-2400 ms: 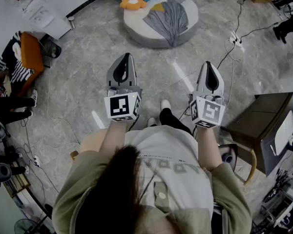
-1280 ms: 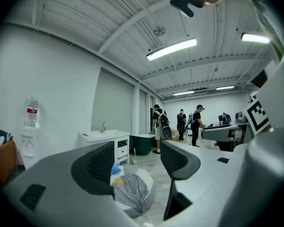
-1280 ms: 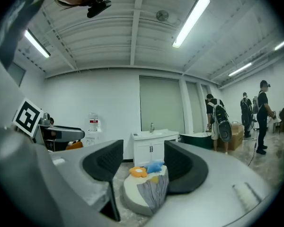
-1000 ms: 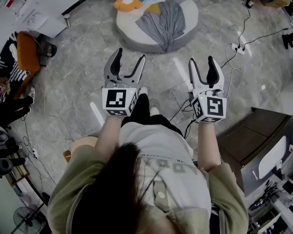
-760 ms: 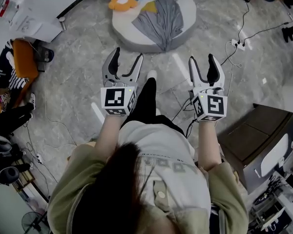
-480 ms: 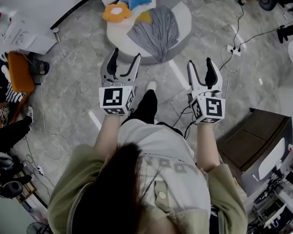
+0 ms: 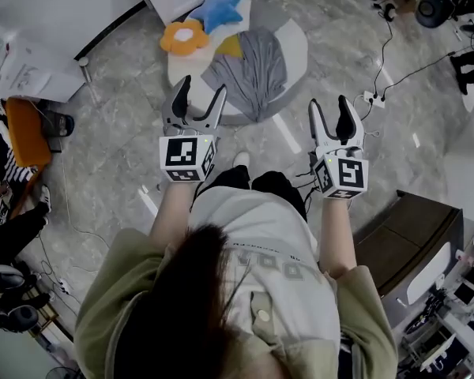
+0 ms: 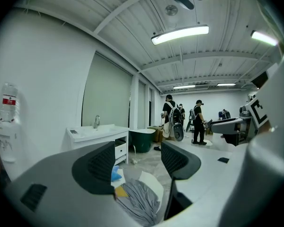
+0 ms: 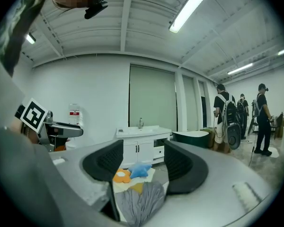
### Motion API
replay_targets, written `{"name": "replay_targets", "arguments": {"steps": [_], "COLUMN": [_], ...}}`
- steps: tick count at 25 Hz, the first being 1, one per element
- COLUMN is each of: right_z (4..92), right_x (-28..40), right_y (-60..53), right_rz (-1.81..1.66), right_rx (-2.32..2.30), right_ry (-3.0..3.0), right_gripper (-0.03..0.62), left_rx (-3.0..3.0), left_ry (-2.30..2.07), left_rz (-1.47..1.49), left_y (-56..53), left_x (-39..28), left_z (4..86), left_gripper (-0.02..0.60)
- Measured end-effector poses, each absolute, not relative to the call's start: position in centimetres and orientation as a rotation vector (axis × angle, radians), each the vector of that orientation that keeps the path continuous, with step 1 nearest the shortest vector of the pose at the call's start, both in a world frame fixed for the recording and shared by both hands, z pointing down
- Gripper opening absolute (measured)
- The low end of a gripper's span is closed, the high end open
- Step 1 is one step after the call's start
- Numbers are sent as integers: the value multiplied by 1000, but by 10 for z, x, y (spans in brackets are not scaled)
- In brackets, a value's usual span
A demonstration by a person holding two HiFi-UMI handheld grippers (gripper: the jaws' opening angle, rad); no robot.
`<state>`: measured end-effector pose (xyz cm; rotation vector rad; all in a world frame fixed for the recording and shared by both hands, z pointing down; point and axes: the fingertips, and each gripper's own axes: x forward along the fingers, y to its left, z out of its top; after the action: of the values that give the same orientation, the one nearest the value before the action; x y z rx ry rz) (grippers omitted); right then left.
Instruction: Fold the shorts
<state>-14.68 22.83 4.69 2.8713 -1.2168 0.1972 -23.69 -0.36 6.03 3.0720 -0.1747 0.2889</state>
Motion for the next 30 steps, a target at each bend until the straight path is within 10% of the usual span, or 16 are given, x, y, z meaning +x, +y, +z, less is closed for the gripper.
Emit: {"name": "replay_targets", "arguments": {"steps": [19,30], "right_z": [164,306], "right_x": [58,68], "right_y": [223,177], "right_rz": [401,605], "right_rx": [2233,1738], "right_ry": [-1744,-1953], "right_gripper": [259,259], "left_rx": [2819,2606], "left_ry": [-788,-690], "left_rz": [673,1077], "left_y": [44,100], "left_x": [-154,-143], "left_z": [192,324], "left_gripper": [296,307]}}
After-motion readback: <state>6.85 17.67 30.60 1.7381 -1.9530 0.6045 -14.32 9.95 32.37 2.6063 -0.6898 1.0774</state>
